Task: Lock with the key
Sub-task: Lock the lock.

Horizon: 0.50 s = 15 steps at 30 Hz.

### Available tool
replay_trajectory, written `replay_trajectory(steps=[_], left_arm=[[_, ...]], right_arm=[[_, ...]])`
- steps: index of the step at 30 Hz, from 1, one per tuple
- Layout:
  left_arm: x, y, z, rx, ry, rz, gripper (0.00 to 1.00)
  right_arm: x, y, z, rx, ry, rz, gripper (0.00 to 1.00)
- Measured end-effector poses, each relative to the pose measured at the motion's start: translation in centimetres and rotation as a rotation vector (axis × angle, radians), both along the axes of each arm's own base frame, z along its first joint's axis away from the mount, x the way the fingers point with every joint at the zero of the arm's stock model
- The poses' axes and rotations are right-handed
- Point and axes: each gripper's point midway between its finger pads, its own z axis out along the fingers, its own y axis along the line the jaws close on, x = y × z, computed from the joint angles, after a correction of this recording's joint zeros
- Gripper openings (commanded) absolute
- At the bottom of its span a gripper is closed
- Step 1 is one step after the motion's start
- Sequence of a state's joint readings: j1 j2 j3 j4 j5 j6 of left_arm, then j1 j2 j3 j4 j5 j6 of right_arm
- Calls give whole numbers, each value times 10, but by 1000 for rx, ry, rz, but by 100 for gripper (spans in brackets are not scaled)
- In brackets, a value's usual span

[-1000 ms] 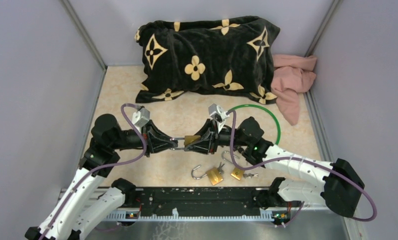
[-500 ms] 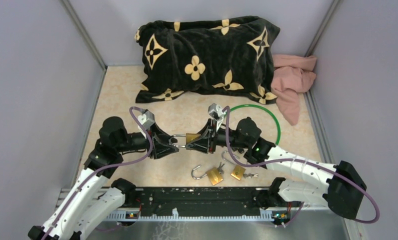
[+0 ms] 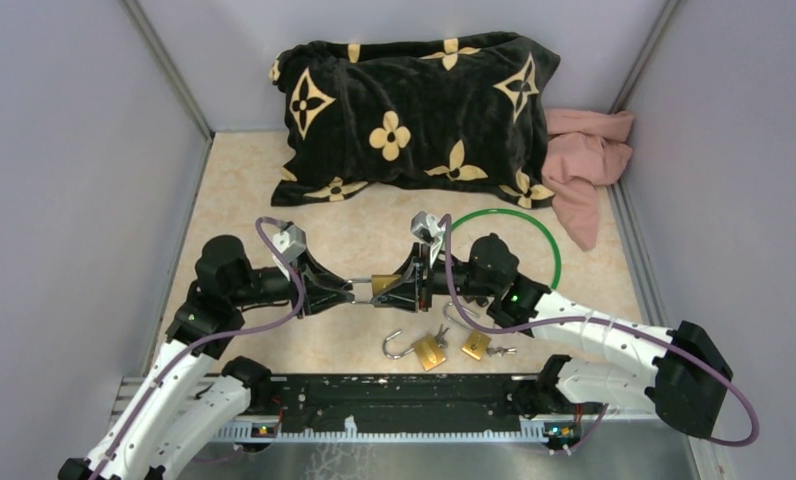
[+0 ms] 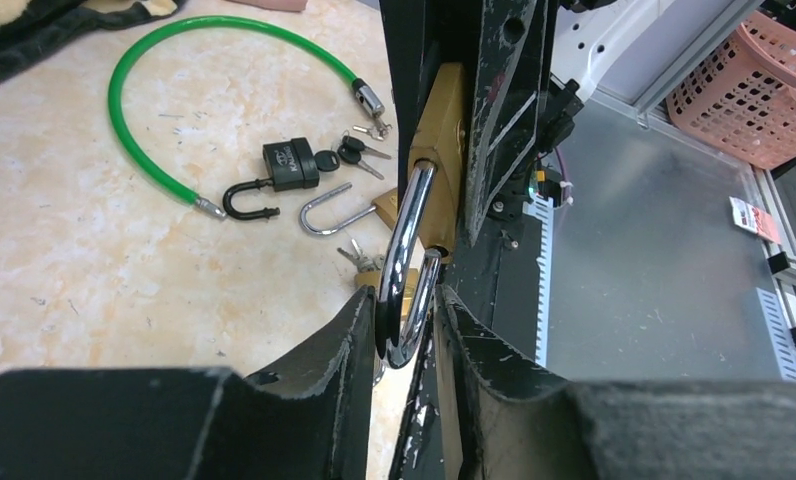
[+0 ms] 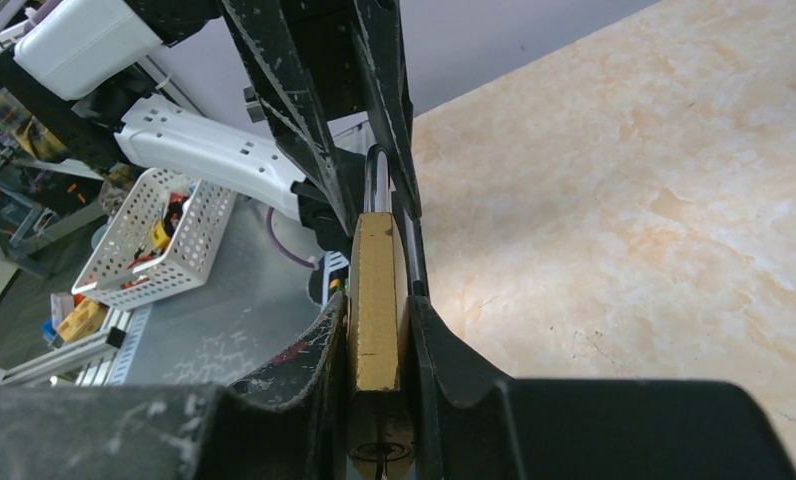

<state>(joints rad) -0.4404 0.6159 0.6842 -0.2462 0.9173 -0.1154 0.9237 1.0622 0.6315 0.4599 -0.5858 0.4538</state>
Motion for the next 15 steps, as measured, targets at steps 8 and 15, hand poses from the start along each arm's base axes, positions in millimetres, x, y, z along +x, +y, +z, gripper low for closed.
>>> replay_trajectory(steps=[8,15], left_arm=[[-3,-2,-9,1,31,-20,14],[-7,-4,-1,-42,75,-39,0]], right_arm=[[-2,2,7,7,-6,16,0],[-3,2,12,17,-20,31,0]])
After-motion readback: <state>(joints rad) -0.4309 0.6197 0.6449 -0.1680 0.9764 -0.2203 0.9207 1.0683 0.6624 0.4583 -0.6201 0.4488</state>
